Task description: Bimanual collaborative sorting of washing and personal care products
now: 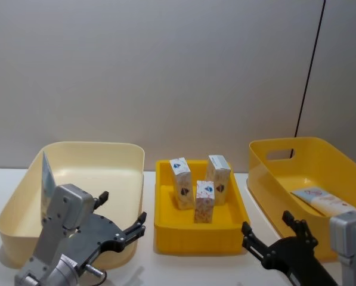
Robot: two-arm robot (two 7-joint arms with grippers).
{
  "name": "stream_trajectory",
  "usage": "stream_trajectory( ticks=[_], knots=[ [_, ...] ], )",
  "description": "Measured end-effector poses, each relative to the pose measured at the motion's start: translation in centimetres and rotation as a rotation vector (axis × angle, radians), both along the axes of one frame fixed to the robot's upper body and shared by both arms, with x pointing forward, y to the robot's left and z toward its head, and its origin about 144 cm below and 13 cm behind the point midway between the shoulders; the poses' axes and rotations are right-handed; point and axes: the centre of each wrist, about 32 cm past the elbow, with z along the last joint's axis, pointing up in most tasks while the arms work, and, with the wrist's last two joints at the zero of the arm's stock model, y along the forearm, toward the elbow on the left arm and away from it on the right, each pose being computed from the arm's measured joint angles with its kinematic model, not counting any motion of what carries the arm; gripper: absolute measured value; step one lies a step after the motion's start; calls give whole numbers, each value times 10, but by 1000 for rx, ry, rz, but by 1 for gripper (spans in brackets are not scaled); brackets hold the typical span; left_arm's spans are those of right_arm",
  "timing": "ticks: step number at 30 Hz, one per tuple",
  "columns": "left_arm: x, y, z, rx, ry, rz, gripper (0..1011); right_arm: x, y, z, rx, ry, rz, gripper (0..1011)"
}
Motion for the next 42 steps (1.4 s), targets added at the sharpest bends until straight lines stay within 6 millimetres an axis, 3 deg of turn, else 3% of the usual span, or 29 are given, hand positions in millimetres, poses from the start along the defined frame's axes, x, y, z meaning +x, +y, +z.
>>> stream_trajectory(
  ticks=[14, 18, 22, 42],
  knots=[
    [-18, 2, -4, 49, -43, 100, 1002, -18, 8, -8, 20, 15, 51, 1001],
    [-18, 2, -4, 50, -44, 103, 1002, -38, 16, -16, 41, 37, 94, 1001],
    [-18, 2, -5, 51, -44, 103, 1002, -45, 19, -17, 50, 40, 108, 1001],
    [-18, 2, -5, 51, -44, 103, 1002, -61, 25, -19, 70, 49, 139, 1001]
  ],
)
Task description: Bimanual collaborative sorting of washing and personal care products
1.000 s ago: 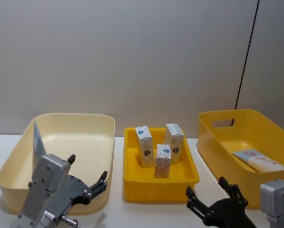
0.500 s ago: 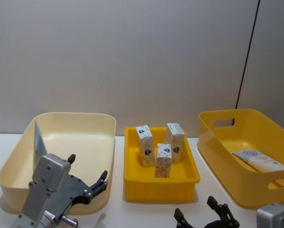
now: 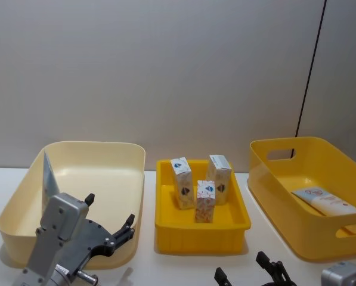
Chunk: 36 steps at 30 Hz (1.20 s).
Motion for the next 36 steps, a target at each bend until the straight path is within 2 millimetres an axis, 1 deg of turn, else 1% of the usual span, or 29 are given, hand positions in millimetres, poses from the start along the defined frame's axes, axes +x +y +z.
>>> stream_trajectory(
  ticks=[17, 18, 21, 22, 23, 36],
  knots=[
    [0, 0, 0, 0, 0, 0, 1002, -1, 0, 1, 2, 7, -3, 1001],
    [0, 0, 0, 0, 0, 0, 1002, -1, -2, -5, -5, 28, -10, 1001],
    [0, 0, 0, 0, 0, 0, 1002, 3, -3, -7, -10, 33, -16, 1001],
    [0, 0, 0, 0, 0, 0, 1002, 7, -4, -3, -11, 19, -20, 1001],
    [0, 0, 0, 0, 0, 0, 1002, 8, -4, -2, -11, 17, -21, 1001],
    [0, 0, 0, 0, 0, 0, 1002, 11, -1, 6, 8, -10, -21, 1001]
  ],
)
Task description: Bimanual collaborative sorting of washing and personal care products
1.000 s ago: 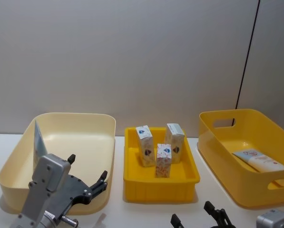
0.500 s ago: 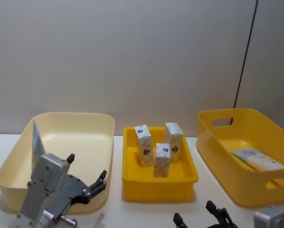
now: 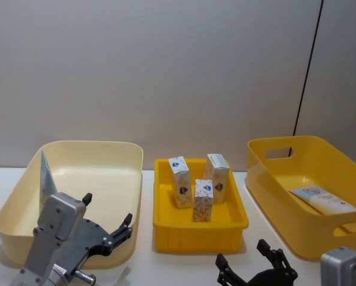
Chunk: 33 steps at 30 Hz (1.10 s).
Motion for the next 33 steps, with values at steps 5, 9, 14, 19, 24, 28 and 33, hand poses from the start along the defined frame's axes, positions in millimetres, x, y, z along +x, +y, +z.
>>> stream_trajectory(
  ticks=[5, 9, 14, 19, 24, 28, 33],
  knots=[
    [0, 0, 0, 0, 0, 0, 1002, 2, 1, 2, 5, -6, 3, 1000],
    [0, 0, 0, 0, 0, 0, 1002, 3, 2, 3, 9, -11, 4, 1001],
    [0, 0, 0, 0, 0, 0, 1002, 3, 3, 4, 12, -14, 5, 1001],
    [0, 0, 0, 0, 0, 0, 1002, 4, 4, 5, 14, -16, 6, 1001],
    [0, 0, 0, 0, 0, 0, 1002, 4, 4, 5, 15, -17, 7, 1001],
    [0, 0, 0, 0, 0, 0, 1002, 5, 4, 5, 16, -18, 7, 1001],
    [0, 0, 0, 0, 0, 0, 1001, 5, 4, 6, 17, -19, 7, 1001]
  ],
)
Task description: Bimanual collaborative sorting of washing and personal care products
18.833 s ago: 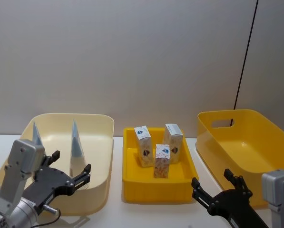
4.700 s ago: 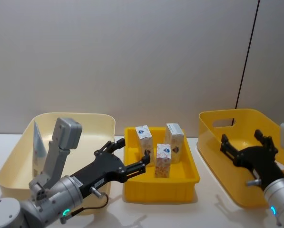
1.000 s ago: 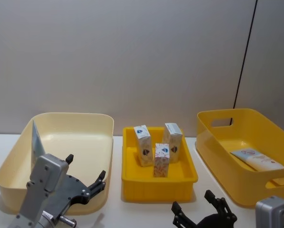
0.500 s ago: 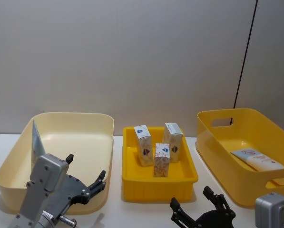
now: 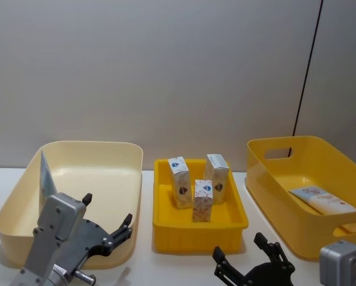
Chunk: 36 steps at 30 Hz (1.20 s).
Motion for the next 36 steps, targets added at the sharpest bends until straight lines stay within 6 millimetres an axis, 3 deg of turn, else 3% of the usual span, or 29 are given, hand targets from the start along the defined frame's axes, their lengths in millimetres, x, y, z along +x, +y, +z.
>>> stream_trajectory(
  ticks=[13, 26, 36],
  knots=[
    [0, 0, 0, 0, 0, 0, 1002, 4, -2, 1, -7, -3, -7, 1001],
    [0, 0, 0, 0, 0, 0, 1002, 39, -24, 6, -83, -14, -112, 1001],
    [0, 0, 0, 0, 0, 0, 1002, 42, -26, 6, -91, -16, -123, 1001]
  ],
)
